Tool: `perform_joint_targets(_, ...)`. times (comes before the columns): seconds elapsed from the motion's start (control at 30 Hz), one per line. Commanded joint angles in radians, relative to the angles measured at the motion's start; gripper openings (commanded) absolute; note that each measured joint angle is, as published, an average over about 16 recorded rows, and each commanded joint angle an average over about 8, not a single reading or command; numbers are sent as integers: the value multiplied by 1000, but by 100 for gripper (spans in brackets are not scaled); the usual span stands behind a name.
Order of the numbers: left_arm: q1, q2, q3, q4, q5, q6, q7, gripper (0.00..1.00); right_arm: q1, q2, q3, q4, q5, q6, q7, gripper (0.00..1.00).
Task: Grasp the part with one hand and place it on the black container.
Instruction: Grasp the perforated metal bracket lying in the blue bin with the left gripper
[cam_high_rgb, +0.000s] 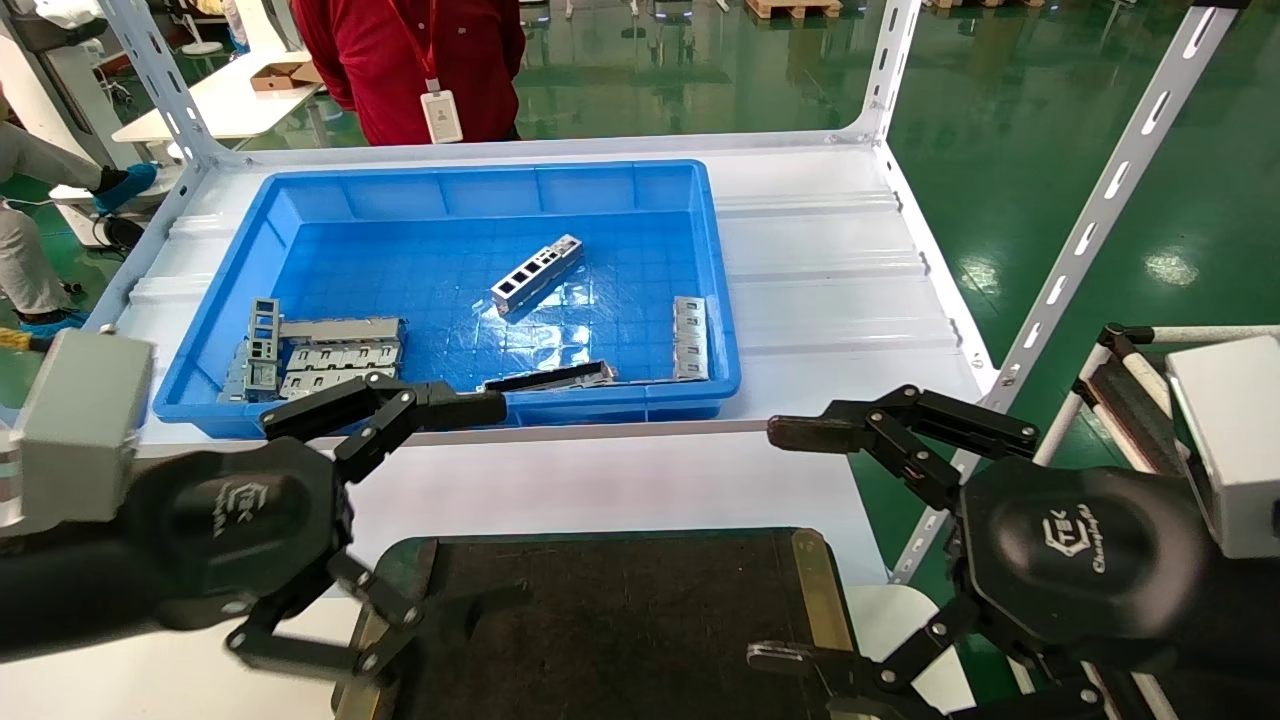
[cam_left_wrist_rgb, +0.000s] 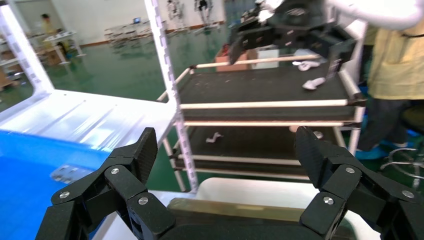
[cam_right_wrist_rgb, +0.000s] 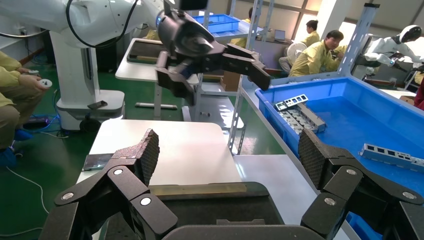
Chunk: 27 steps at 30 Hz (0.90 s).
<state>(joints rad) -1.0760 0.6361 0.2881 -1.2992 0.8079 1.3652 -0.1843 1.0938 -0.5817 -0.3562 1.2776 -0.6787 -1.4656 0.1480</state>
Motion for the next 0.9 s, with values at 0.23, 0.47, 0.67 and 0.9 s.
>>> perform_joint_targets(0.23,-14,43,25,8,109,-137,1,100,0,0,0,0,0,0,0,100)
perform_joint_targets(0.47,-68,123,67,78,236,-273,-1,100,0,0,0,0,0,0,0,100)
perform_joint_targets(0.67,-151,247,115,225,362,-418,7,100,0,0,0,0,0,0,0,100)
perform_joint_targets(0.9,-270,398,151,460,460,-553,54,100,0,0,0,0,0,0,0,100)
